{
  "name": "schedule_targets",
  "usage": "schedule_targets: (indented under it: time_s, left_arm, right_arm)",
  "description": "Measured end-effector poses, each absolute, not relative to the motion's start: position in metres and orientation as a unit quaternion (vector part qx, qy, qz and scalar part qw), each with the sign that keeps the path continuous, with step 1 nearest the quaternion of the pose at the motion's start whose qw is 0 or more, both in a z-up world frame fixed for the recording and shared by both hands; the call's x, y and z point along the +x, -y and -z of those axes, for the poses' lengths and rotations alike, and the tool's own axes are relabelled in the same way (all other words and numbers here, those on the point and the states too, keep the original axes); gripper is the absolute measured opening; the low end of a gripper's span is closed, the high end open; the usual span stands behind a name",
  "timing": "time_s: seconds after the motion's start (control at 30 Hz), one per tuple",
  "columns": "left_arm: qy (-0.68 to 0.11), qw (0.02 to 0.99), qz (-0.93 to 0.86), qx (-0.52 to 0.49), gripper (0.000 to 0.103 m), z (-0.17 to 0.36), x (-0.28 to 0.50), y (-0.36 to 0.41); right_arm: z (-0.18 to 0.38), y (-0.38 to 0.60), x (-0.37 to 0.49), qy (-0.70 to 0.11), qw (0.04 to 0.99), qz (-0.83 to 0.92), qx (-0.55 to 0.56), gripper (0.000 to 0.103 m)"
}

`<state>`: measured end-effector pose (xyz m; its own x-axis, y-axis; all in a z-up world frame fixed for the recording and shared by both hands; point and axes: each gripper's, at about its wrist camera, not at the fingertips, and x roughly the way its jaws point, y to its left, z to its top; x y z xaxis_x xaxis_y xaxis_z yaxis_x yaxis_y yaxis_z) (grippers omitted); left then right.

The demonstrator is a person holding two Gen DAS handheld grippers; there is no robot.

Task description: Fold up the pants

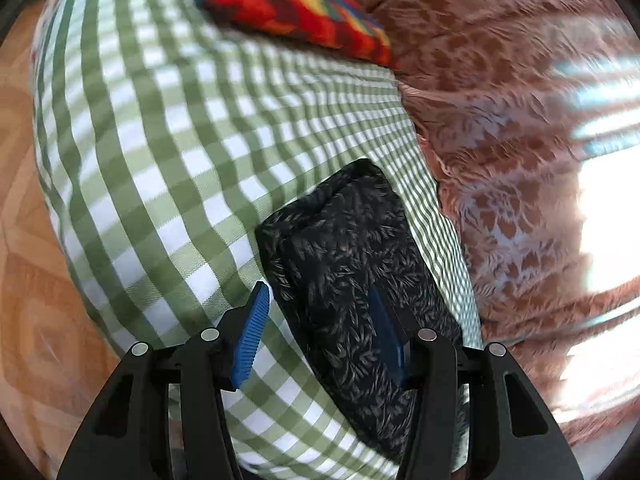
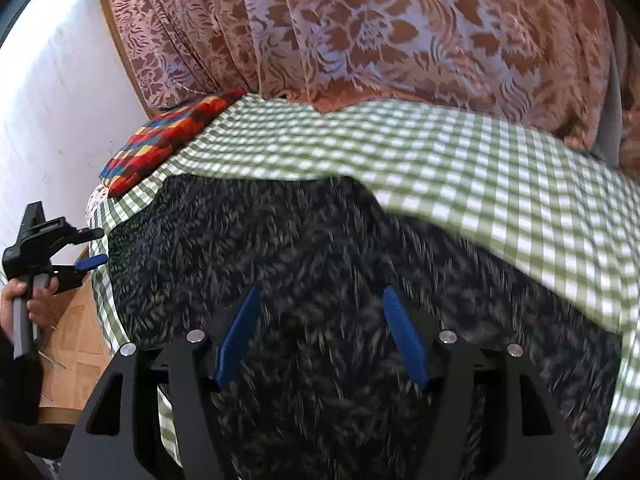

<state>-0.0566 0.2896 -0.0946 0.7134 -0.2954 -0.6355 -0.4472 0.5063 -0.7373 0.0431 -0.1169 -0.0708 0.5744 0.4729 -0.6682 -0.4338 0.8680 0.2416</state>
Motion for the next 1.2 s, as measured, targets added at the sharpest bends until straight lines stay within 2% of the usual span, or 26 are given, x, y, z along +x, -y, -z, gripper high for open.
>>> schedule_targets:
  time_s: [0.2,0.23,0.27,0.33,0.47,0.57,0.7,0.77,0.9,1.0,1.2]
  left_arm:
    - [-0.388,0.772,-0.068,-0.499,0.048,0.112,-0.039,-0.290]
    - [-0.384,0.771,-0.073,-0.503,0.035,0.114,-0.038,-0.291]
    - [-0.388,0.773,-0.076,-0.496,0.026,0.113,-0.037,-0.290]
    - [-0.386,0.783,-0.075,-0.482,0.018,0.109,-0.036,-0.285]
    - [-0.357,0.840,-0.041,-0.407,0.016,0.072,-0.031,-0.257]
    - [-0.343,0.891,0.028,-0.297,0.016,0.031,-0.024,-0.200]
    - [-0.345,0.914,0.117,-0.178,0.016,0.009,-0.020,-0.122]
    - [-0.350,0.914,0.148,-0.146,0.016,0.010,-0.021,-0.096]
    - [-0.369,0.903,0.191,-0.105,0.016,0.024,-0.021,-0.060]
    - [-0.381,0.897,0.198,-0.102,0.016,0.033,-0.022,-0.052]
    - [-0.388,0.899,0.188,-0.073,0.016,0.038,-0.022,-0.043]
  right_arm:
    - [0.091,0.130,0.045,-0.410,0.877,-0.240,0.064,0.066]
    - [0.093,0.131,0.045,-0.412,0.877,-0.239,0.068,0.066]
    - [0.095,0.133,0.045,-0.413,0.876,-0.239,0.071,0.066]
    - [0.097,0.133,0.045,-0.414,0.875,-0.240,0.072,0.066]
    - [0.099,0.131,0.044,-0.411,0.876,-0.242,0.075,0.071]
    - [0.097,0.130,0.043,-0.412,0.876,-0.239,0.075,0.071]
    - [0.087,0.134,0.045,-0.414,0.868,-0.254,0.102,0.073]
    - [0.080,0.136,0.050,-0.415,0.851,-0.291,0.135,0.074]
    - [0.072,0.130,0.069,-0.428,0.786,-0.388,0.221,0.085]
    - [0.076,0.115,0.087,-0.443,0.731,-0.438,0.278,0.087]
    - [0.092,0.076,0.118,-0.477,0.676,-0.464,0.316,0.088]
